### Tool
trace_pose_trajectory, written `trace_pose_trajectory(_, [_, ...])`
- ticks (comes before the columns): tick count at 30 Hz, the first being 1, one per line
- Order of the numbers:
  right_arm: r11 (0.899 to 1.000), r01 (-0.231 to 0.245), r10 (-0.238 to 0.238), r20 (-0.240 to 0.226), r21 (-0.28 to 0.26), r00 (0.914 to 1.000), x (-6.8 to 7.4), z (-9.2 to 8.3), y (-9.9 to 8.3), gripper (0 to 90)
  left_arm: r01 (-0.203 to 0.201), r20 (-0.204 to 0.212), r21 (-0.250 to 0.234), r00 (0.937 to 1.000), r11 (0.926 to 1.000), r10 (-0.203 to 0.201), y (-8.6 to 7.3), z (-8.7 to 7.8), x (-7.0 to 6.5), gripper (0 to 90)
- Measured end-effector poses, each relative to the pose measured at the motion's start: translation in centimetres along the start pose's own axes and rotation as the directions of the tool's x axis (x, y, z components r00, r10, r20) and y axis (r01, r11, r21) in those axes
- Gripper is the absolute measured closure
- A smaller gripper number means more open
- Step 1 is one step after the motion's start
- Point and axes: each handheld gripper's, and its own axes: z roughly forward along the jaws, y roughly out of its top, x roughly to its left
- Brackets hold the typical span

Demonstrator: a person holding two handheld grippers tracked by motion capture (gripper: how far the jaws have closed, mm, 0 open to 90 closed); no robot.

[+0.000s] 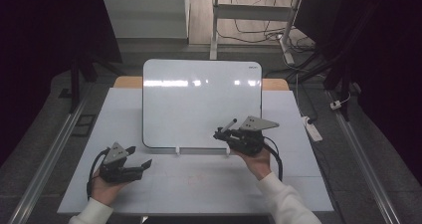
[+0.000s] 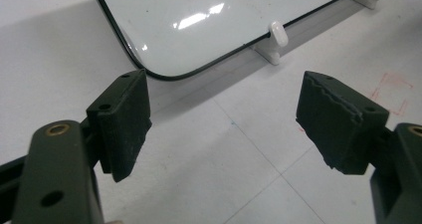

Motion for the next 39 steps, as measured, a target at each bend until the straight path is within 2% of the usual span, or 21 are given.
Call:
trace_pose_trajectory(6, [0.998,0.015,-0.011,-0.061,0.061,0.9981,1.2,1.0,-1.1,77.9,-0.001,0.0,-0.018,1.0,0.9998,0.001,0.1,-0.2,-0.1,22.7])
trace_pose_trajectory(10, [0.996,0.013,-0.007,-0.075,0.083,0.9972,1.4,1.3,-1.6,77.9,-0.001,0.01,-0.038,0.9999,0.9993,0.002,0.6,-0.5,-0.4,22.4])
trace_pose_trajectory(13, [0.995,0.017,-0.009,-0.086,0.098,0.9963,1.7,1.6,-1.8,77.9,-0.018,0.043,-0.067,0.9988,0.9976,0.021,1.7,-0.6,-1.2,23.0])
trace_pose_trajectory(15, [0.994,0.021,-0.011,-0.095,0.105,0.9954,1.9,1.9,-1.9,77.9,-0.02,0.087,-0.089,0.9958,0.9958,0.027,2.7,-0.5,-1.9,23.4])
trace_pose_trajectory(18, [0.994,0.024,-0.012,-0.111,0.109,0.9938,2.3,2.2,-2.0,77.9,-0.033,0.133,-0.118,0.9899,0.9925,0.049,4.5,0.0,-3.1,24.7])
trace_pose_trajectory(22, [0.993,0.029,-0.015,-0.127,0.112,0.9918,2.7,2.5,-2.1,77.9,-0.088,0.174,-0.139,0.9783,0.9864,0.112,6.7,1.1,-5.1,26.5])
trace_pose_trajectory(24, [0.993,0.03,-0.015,-0.133,0.113,0.9911,2.8,2.7,-2.2,77.9,-0.111,0.195,-0.149,0.9708,0.9825,0.14,7.7,1.7,-6.2,26.6])
trace_pose_trajectory(27, [0.993,0.02,-0.004,-0.134,0.118,0.991,2.8,2.9,-2.3,77.9,-0.144,0.231,-0.162,0.9564,0.9763,0.179,9.2,2.8,-7.8,27.5])
trace_pose_trajectory(32, [0.992,0.01,0.008,-0.14,0.124,0.9902,2.8,3.0,-2.4,77.9,-0.195,0.258,-0.184,0.9361,0.9635,0.239,11.2,4.2,-9.9,32.8])
trace_pose_trajectory(34, [0.992,0.011,0.007,-0.142,0.127,0.9899,2.8,3.1,-2.5,77.8,-0.204,0.264,-0.188,0.9319,0.9608,0.249,11.7,4.7,-10.5,37.2])
trace_pose_trajectory(39, [0.992,0.008,0.011,-0.152,0.125,0.9883,3.0,3.3,-2.5,77.8,-0.221,0.265,-0.197,0.9261,0.9553,0.269,11.9,5.3,-11.3,53.3])
